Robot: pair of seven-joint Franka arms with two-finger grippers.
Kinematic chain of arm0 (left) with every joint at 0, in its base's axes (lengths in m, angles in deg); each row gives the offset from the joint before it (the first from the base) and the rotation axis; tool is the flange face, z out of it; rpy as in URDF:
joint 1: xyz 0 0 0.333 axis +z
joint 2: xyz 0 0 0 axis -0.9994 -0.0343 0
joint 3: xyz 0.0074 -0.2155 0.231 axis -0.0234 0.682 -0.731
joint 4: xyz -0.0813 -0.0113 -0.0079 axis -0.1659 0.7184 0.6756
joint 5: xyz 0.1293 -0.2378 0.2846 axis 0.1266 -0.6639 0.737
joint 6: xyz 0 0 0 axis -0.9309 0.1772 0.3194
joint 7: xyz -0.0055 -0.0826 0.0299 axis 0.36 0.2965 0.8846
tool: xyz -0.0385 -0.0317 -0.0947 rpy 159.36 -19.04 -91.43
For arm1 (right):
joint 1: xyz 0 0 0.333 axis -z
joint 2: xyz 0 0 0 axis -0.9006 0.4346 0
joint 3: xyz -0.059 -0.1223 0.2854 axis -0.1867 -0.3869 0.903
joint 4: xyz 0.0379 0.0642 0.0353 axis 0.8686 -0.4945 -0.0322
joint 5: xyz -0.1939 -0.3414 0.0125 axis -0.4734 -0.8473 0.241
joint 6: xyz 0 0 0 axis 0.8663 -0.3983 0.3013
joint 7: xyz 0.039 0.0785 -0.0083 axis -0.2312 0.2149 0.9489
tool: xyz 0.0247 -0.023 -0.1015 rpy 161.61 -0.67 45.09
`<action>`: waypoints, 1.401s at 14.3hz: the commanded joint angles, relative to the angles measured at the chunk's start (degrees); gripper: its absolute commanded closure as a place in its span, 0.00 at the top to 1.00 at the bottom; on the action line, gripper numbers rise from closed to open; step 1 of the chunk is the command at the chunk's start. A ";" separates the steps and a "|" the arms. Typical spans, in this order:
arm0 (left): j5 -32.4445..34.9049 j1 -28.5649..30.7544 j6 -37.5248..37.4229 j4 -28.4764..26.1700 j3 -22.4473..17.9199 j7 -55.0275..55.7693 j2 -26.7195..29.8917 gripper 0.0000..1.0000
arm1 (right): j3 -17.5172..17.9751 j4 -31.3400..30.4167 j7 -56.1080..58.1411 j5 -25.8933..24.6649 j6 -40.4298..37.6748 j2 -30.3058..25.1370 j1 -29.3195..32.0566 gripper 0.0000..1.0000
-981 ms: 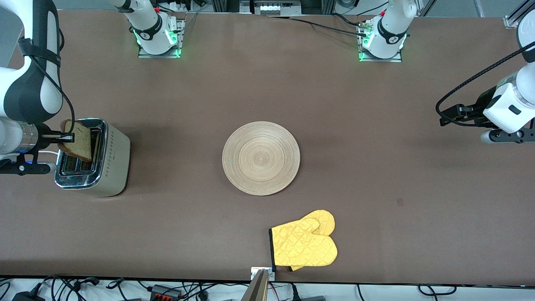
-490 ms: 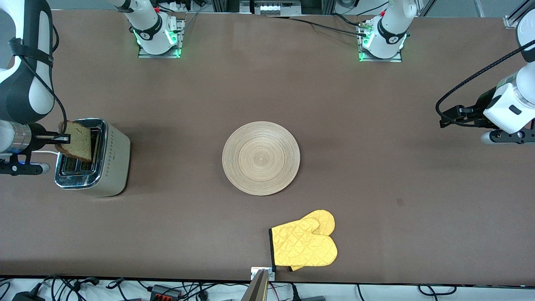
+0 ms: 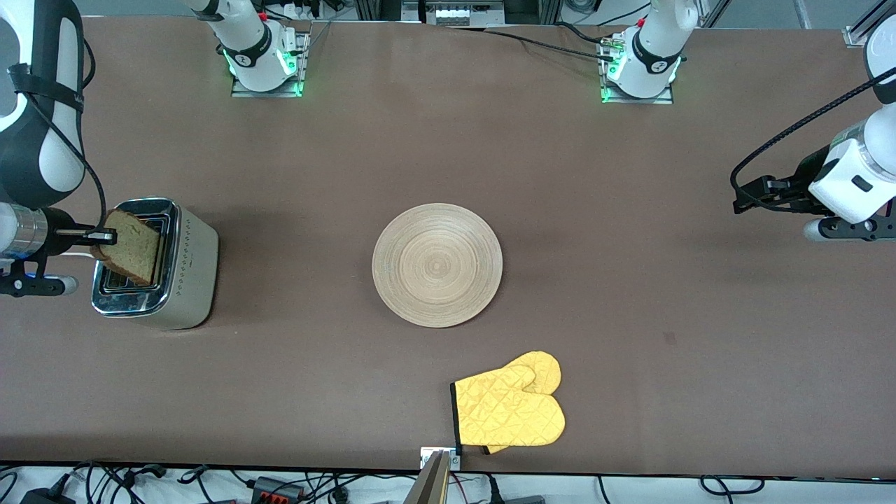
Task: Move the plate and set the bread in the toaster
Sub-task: 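Lower the bread into the toaster slot with the right gripper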
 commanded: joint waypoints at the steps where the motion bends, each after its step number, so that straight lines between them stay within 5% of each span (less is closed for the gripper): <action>1: -1.01 0.29 -0.30 -0.13 0.26 -0.88 0.58 1.00 | 0.11 0.11 0.68 0.99 0.49 -0.19 0.59 0.00; 15: -1.01 0.38 -0.39 -0.22 0.26 -0.97 0.58 1.00 | 0.37 -1.91 0.77 2.56 0.67 3.85 0.68 0.05; 17: -1.01 0.38 -0.39 -0.22 0.26 -0.97 0.58 1.00 | 0.28 -1.56 -0.10 3.36 0.58 4.56 0.42 1.00; 20: -1.01 0.38 -0.39 -0.22 0.26 -0.97 0.58 1.00 | 0.20 -1.21 -0.46 3.54 0.14 2.72 0.33 1.00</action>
